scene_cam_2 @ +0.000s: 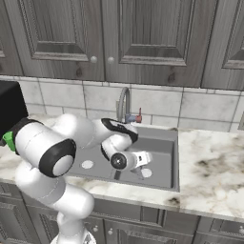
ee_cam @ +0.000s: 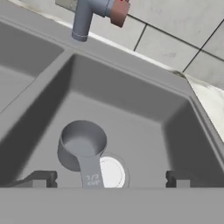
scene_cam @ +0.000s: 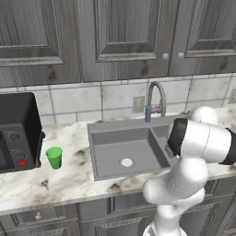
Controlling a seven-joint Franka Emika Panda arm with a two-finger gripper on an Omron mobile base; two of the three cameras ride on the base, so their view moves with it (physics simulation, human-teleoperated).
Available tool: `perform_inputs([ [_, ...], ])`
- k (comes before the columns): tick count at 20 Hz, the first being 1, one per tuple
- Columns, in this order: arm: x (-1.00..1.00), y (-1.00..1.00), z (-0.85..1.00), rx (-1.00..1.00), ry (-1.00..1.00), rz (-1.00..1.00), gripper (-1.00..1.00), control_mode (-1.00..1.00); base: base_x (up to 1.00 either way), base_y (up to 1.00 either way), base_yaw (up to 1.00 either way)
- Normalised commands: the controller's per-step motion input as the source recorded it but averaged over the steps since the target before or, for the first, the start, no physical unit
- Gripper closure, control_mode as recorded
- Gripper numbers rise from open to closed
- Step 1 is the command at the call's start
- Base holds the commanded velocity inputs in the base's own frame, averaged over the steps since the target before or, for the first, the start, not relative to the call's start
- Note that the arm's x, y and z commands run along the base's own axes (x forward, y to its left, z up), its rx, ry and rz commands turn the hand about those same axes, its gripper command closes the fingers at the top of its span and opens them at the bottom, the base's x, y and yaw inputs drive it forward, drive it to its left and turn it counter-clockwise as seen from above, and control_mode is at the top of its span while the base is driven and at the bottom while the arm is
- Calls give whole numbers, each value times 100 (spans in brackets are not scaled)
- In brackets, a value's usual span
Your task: Move any existing items from the left basin to the right basin for drying. Then move the cup from the counter to the left basin of the sink for washing.
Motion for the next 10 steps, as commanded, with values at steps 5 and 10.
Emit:
perform_inputs([
  [5,-2,0,61,0,0,0,-100,-100,0,0,0],
  [10,-9,0,57,0,0,0,-100,-100,0,0,0],
])
